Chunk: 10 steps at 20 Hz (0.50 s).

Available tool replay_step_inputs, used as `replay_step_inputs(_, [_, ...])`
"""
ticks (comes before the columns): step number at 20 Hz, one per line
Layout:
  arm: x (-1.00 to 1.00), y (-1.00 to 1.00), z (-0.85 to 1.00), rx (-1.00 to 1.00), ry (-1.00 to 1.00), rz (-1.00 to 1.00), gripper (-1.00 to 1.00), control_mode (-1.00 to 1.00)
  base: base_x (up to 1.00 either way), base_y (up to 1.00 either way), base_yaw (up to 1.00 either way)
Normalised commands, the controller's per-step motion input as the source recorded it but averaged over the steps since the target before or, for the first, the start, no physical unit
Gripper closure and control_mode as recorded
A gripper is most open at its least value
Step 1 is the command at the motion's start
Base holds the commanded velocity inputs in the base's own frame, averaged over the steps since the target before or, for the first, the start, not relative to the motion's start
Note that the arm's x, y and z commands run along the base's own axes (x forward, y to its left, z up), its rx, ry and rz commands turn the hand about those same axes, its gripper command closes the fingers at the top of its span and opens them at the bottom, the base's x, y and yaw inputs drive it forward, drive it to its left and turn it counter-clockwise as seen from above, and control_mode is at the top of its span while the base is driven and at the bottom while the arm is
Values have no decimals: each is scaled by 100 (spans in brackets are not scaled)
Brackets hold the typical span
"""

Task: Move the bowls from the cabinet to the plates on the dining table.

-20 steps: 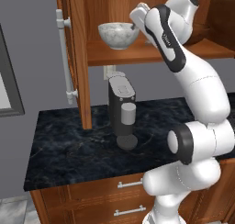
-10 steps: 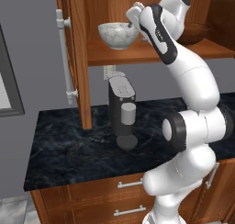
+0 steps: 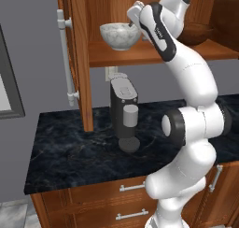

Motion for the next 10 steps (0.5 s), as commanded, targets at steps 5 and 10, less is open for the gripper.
replay_step_inputs(5, [14, 0, -2, 0, 0, 0, -100, -100, 0, 0, 0])
replay_step_inputs(10, [14, 0, -9, 0, 1, 0, -100, -100, 0, 0, 0])
